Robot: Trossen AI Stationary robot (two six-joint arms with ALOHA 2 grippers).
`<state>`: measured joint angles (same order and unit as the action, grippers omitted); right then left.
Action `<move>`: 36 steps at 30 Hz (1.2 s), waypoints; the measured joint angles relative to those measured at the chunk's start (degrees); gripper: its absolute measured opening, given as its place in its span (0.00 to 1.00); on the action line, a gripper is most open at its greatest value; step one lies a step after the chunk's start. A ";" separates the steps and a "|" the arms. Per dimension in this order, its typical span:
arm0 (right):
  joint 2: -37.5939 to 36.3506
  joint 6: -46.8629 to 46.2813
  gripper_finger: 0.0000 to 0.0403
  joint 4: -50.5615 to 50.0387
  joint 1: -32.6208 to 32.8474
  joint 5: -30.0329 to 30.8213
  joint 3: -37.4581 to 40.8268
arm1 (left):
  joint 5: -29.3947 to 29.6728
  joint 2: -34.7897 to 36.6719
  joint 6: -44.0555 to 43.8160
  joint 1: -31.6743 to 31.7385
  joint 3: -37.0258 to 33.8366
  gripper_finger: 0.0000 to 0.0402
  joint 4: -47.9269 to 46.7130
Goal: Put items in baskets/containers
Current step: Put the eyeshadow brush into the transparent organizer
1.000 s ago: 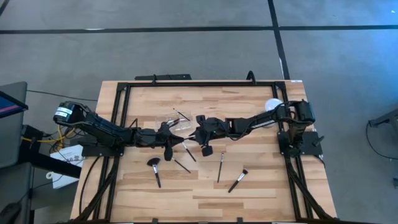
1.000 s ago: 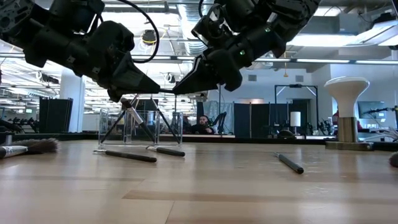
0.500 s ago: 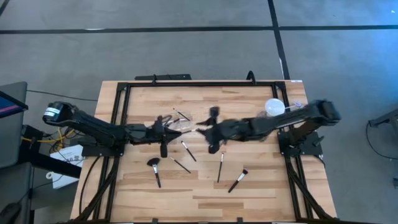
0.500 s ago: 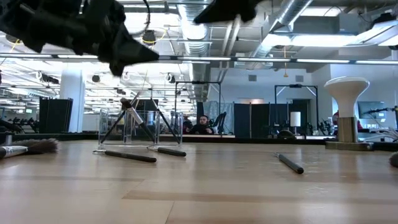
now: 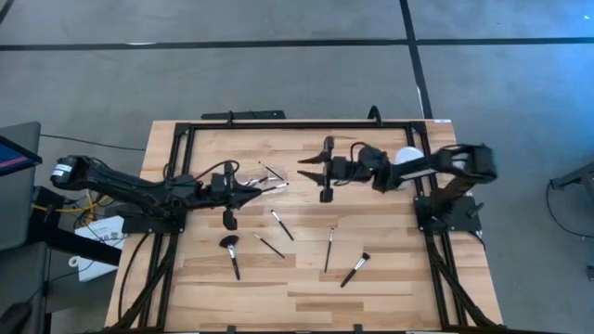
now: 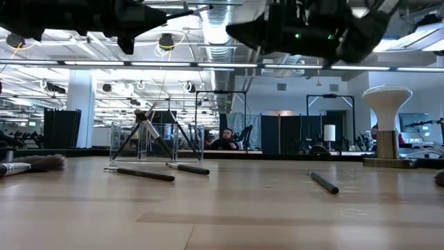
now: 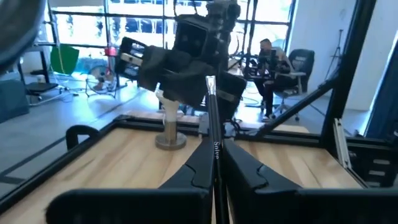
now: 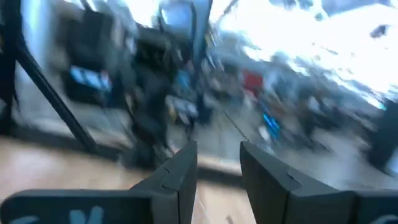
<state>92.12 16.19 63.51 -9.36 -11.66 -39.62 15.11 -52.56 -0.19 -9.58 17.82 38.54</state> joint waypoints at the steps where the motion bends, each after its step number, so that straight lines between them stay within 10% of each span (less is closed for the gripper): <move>1: 2.58 -2.39 0.28 4.91 -0.15 -2.61 -0.61 | -0.03 -0.28 0.00 0.05 0.00 0.05 0.34; 12: 21.01 -5.28 0.28 13.37 1.87 -8.09 -13.64 | 0.04 -0.49 -0.02 0.61 0.00 0.05 0.31; 26: 20.30 -10.48 0.27 13.57 1.96 -12.98 -16.09 | -0.37 -0.49 -0.04 0.58 0.00 0.05 0.01; 36: 20.30 -10.15 0.03 13.63 1.92 -15.49 -16.09 | -0.65 -0.56 -0.09 0.54 0.00 0.06 -0.06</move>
<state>112.42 6.04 77.14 -7.44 -27.16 -55.70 14.46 -53.12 -0.27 -9.04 17.82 38.48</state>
